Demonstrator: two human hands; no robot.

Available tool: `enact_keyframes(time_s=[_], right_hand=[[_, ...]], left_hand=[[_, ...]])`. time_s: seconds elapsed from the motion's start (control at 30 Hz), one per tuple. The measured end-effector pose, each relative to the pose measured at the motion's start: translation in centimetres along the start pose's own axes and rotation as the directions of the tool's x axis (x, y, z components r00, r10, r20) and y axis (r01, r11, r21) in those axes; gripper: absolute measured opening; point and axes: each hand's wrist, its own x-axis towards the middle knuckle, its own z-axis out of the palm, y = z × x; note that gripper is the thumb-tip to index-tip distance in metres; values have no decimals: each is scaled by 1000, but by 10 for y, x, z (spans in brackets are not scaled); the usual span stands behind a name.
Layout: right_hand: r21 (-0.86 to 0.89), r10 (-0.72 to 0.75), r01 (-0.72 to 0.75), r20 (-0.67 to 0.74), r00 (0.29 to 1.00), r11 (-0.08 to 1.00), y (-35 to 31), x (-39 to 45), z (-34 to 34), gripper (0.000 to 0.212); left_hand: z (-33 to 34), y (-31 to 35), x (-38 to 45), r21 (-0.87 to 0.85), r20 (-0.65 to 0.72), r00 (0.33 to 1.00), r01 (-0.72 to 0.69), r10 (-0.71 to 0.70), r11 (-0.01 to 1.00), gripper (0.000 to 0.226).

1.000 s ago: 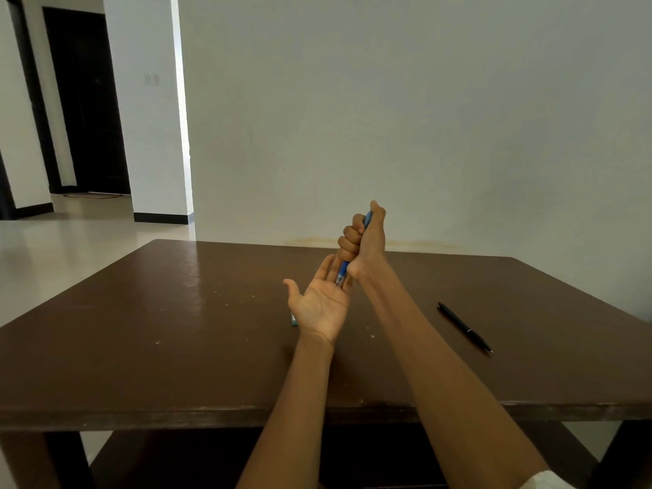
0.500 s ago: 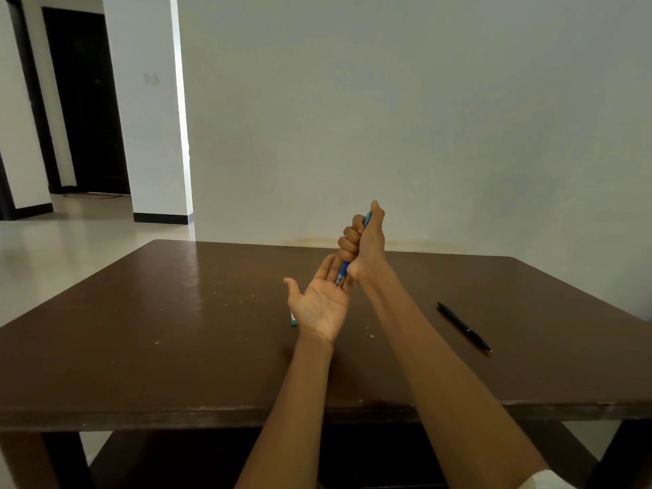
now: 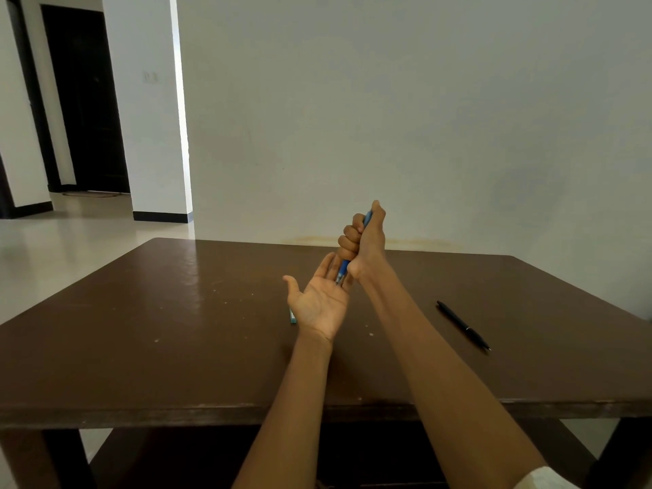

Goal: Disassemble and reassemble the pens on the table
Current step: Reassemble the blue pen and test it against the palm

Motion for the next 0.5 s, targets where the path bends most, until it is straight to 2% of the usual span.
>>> enact_keyframes(time_s=[0.17,0.37,0.5], right_hand=[[-39,-25,25,14,1000,999,0,-2,1,55],[-204,-94,126,161,982,971,-10,-8,22,60],[-213,-86,122,169,982,969,-8,-9,25,55]], left_hand=[[1,0,0,-7,-8,1000,6,-6,1000,86],[-1,0,3,-63,-67,998,15,-19,998,87],[-4,0,5,-70,-99,995,20,-27,997,90]])
